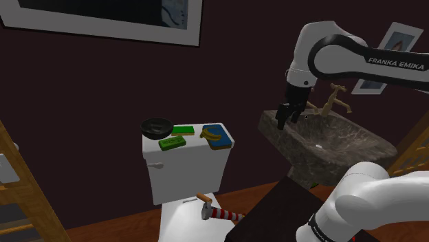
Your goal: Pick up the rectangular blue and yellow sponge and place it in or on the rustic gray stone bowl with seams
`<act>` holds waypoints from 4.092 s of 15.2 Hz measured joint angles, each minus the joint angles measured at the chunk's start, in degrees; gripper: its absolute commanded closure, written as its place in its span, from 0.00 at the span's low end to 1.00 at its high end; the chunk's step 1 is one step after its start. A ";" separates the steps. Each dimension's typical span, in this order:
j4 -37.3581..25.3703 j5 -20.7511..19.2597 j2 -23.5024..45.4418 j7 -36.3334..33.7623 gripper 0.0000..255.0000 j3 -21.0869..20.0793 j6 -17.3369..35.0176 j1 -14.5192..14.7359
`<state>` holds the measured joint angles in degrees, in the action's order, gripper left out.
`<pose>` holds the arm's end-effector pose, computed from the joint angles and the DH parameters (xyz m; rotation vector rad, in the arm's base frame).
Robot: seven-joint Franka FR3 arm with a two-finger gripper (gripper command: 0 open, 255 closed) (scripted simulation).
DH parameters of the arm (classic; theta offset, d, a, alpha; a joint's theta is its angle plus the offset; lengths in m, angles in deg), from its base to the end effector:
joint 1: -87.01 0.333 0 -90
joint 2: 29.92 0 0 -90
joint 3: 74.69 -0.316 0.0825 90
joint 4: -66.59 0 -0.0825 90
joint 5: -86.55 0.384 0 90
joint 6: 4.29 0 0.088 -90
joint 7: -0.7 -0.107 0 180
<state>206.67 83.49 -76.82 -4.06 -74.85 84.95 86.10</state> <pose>0.2940 -0.0094 0.5576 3.0785 -0.1479 -0.1030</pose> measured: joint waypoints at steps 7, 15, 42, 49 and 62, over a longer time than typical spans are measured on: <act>5.34 4.31 2.52 6.37 0.00 11.25 11.87 -1.61; 8.77 19.33 15.35 22.50 0.00 30.77 29.73 2.88; -17.69 103.19 88.08 71.98 0.00 36.69 -6.87 0.92; -17.62 103.39 88.04 71.98 1.00 36.57 -6.70 1.08; -16.61 102.42 85.73 70.87 1.00 37.54 -6.26 1.80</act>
<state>190.06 185.91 8.91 66.82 -37.31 78.69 87.89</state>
